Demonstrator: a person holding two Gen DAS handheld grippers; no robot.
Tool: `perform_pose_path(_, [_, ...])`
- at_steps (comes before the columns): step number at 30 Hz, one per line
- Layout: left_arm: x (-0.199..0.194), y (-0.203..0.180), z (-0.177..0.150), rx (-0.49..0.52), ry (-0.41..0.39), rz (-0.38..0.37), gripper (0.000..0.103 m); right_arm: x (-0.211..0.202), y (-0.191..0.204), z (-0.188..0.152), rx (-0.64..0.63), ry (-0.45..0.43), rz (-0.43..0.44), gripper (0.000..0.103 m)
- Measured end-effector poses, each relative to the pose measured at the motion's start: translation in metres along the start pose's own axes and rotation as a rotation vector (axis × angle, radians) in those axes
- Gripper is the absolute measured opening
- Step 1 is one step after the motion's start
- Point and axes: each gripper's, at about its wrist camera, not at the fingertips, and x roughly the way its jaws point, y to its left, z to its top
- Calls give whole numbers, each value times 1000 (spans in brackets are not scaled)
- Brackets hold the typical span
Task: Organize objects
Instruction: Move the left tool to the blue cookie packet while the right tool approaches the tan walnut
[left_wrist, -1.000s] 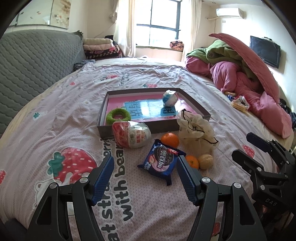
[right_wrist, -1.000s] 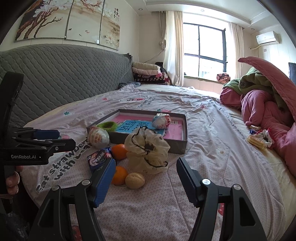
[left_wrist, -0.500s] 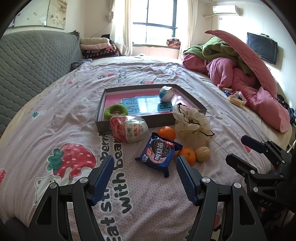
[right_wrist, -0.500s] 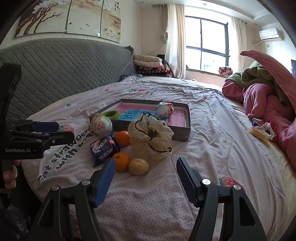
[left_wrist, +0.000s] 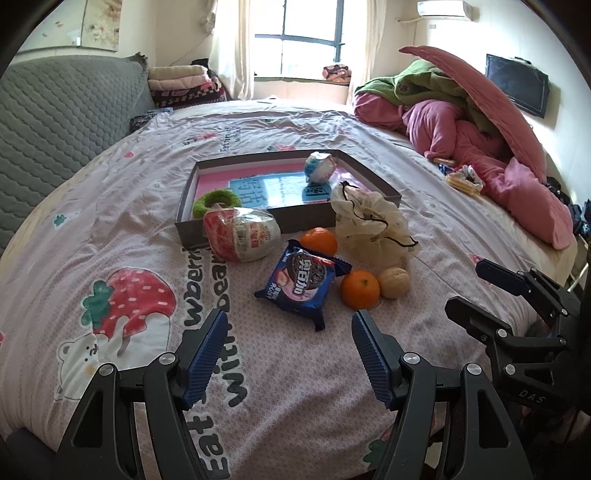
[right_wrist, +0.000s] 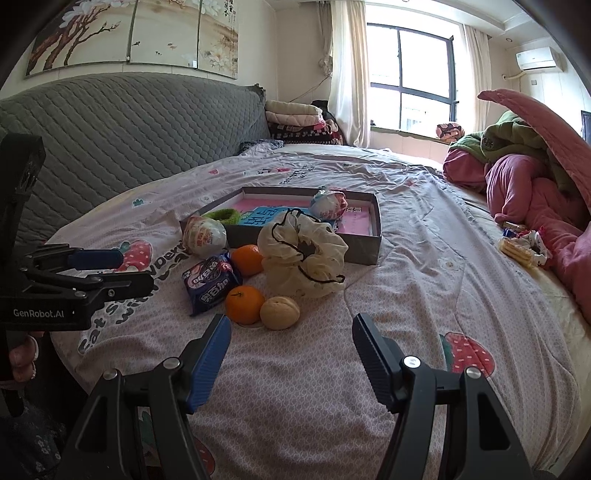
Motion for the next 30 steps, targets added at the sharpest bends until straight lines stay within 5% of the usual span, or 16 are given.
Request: perform_pose_path(30, [32, -3, -15, -1, 77, -44, 71, 23, 4, -7, -13, 79, 9, 68])
